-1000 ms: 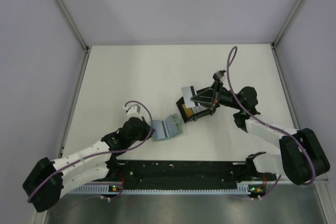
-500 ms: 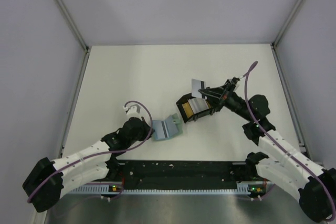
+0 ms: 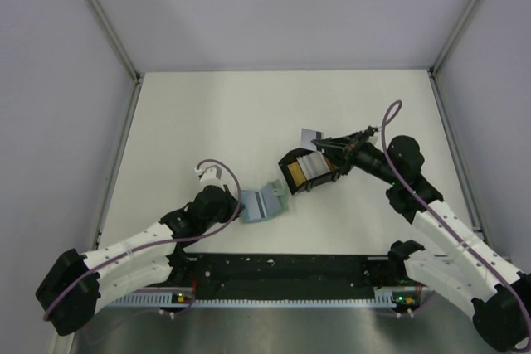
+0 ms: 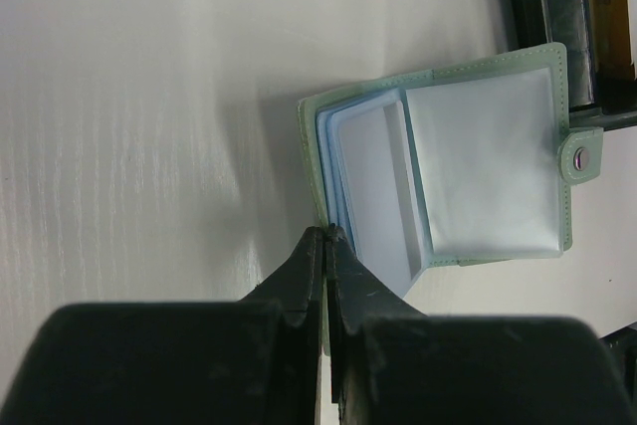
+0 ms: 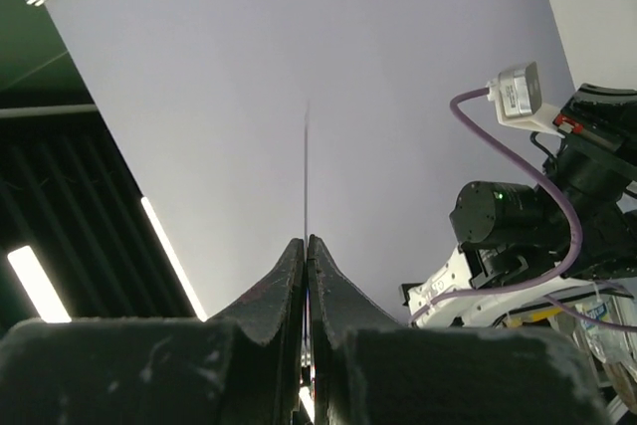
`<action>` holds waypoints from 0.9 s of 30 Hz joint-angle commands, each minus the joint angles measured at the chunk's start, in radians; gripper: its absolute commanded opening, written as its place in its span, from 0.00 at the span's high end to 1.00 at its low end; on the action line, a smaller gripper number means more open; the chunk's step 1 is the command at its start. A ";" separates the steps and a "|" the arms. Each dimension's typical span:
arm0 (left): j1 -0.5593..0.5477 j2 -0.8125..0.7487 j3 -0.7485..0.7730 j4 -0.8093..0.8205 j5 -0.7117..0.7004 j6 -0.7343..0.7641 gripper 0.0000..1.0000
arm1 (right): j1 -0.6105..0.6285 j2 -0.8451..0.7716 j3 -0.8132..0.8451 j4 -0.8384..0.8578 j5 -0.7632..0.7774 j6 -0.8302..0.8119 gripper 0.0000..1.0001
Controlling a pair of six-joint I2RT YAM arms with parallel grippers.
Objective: Put the credit cards into the card holder
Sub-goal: Insert the credit card into the card holder.
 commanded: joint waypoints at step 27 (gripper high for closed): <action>0.003 -0.081 0.062 0.034 0.048 0.058 1.00 | 0.491 0.499 0.337 -0.484 0.254 -1.271 1.00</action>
